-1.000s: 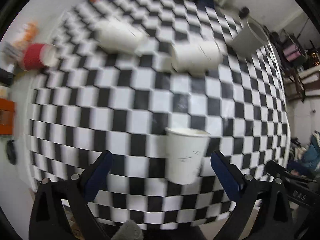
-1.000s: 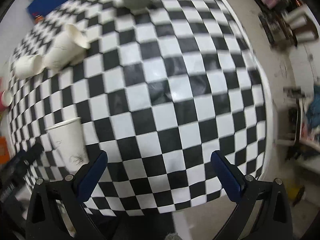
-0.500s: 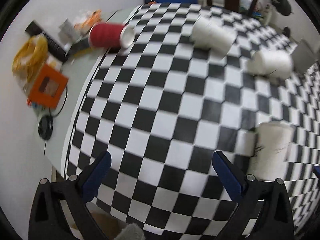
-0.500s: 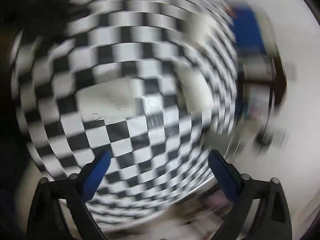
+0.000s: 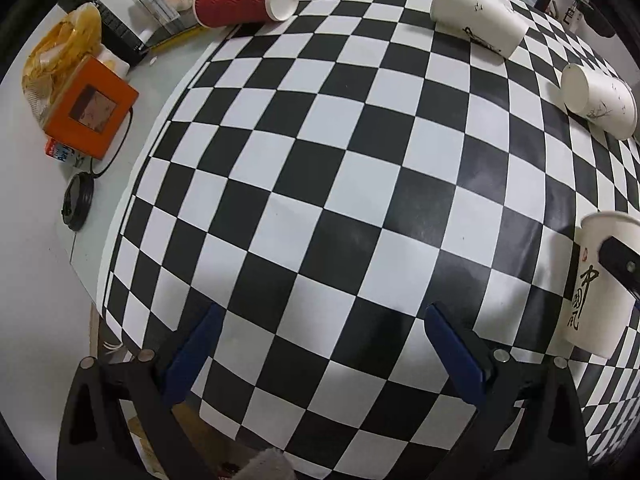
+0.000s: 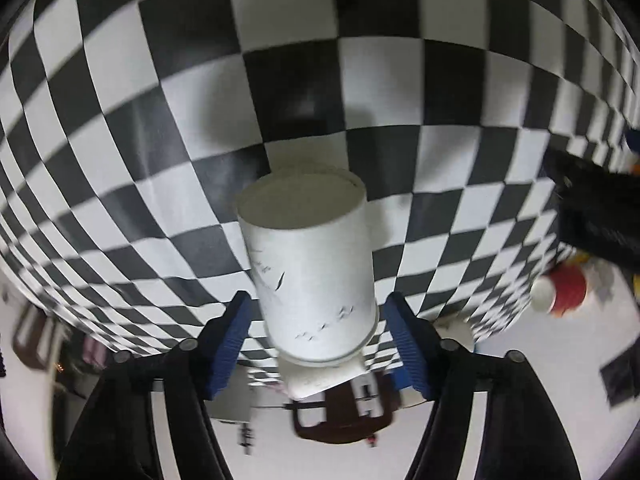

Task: Flip cup upside down
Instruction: 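Rotate the right tool to turn the held cup rim-down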

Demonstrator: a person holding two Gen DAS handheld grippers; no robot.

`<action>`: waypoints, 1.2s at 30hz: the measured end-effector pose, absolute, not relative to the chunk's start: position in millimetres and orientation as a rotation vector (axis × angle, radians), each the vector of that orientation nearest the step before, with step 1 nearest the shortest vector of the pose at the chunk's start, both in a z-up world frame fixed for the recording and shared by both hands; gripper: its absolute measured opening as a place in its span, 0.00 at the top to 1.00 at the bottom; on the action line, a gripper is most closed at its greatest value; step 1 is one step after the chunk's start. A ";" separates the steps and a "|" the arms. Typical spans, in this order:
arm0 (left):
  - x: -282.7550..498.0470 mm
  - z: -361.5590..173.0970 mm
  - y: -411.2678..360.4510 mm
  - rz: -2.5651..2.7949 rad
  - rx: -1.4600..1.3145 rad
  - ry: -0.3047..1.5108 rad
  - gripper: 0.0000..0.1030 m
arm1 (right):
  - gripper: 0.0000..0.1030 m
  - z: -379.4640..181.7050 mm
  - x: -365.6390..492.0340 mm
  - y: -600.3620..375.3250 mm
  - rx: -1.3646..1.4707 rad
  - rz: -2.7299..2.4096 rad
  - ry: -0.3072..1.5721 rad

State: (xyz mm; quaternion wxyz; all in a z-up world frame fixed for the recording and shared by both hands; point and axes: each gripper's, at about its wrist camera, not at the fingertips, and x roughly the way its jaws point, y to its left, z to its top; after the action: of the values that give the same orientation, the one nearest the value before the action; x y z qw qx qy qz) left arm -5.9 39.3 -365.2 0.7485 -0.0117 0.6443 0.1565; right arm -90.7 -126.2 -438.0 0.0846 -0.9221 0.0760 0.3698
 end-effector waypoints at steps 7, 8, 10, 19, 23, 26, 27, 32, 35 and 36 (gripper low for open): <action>-5.8 -366.0 39.0 0.333 -0.019 1.418 0.00 | 0.37 -448.5 -81.2 -122.2 -2.825 1.144 0.192; -5.6 -365.4 39.4 0.333 -0.019 1.419 0.00 | 0.37 -450.1 -86.8 -118.1 -2.829 1.142 0.191; -4.6 -364.1 44.5 0.337 -0.017 1.415 0.00 | 0.39 -447.7 -85.5 -118.6 -2.820 1.139 0.201; 8.2 -342.1 49.3 0.320 0.002 1.370 0.00 | 0.40 -410.9 -59.3 -80.0 -2.366 0.984 0.799; 15.0 -334.1 40.9 0.286 0.008 1.356 0.00 | 0.40 -389.2 -15.4 -72.6 -1.955 0.860 1.201; 19.7 -330.1 31.3 0.258 0.023 1.350 0.00 | 0.40 -382.2 22.7 -83.1 -1.666 0.719 1.424; 21.0 -329.1 27.7 0.247 0.027 1.348 0.00 | 0.40 -381.4 34.4 -89.2 -1.565 0.678 1.502; 26.5 -326.1 14.5 0.211 0.044 1.347 0.00 | 0.40 -383.2 79.8 -133.1 -0.995 0.518 1.854; 29.4 -326.7 5.7 0.197 0.045 1.359 0.00 | 0.40 -390.1 89.2 -152.5 -0.758 0.455 1.954; 30.2 -327.7 4.0 0.191 0.041 1.365 0.00 | 0.40 -393.0 90.7 -160.1 -0.692 0.433 1.981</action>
State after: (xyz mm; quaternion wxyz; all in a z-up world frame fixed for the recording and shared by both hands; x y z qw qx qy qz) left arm 30.2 4.0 -327.7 0.7717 0.0190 0.6295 0.0881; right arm 90.7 -160.1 -393.0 0.4791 -0.2837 0.8115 0.1775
